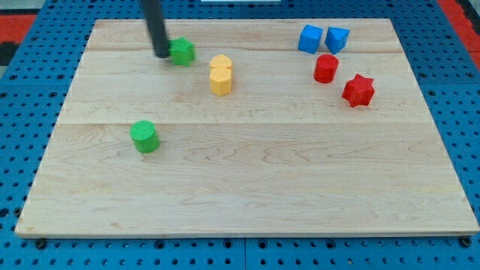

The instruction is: Push the green circle to the left of the green star

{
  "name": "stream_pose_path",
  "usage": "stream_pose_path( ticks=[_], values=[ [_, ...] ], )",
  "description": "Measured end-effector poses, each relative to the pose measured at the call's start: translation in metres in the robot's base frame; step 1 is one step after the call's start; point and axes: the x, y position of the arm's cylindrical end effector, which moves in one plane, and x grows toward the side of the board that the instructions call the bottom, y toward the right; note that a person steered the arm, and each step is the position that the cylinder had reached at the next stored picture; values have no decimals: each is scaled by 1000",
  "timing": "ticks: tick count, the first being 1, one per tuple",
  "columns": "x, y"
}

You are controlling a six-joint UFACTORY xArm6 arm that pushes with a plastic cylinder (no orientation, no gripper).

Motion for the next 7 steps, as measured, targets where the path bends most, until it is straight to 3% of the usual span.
stream_pose_path(
  ticks=[2, 3, 4, 5, 6, 7],
  values=[
    [-32, 122],
    [-48, 101],
    [-37, -11],
    [64, -30],
    [141, 37],
    [190, 59]
  ],
)
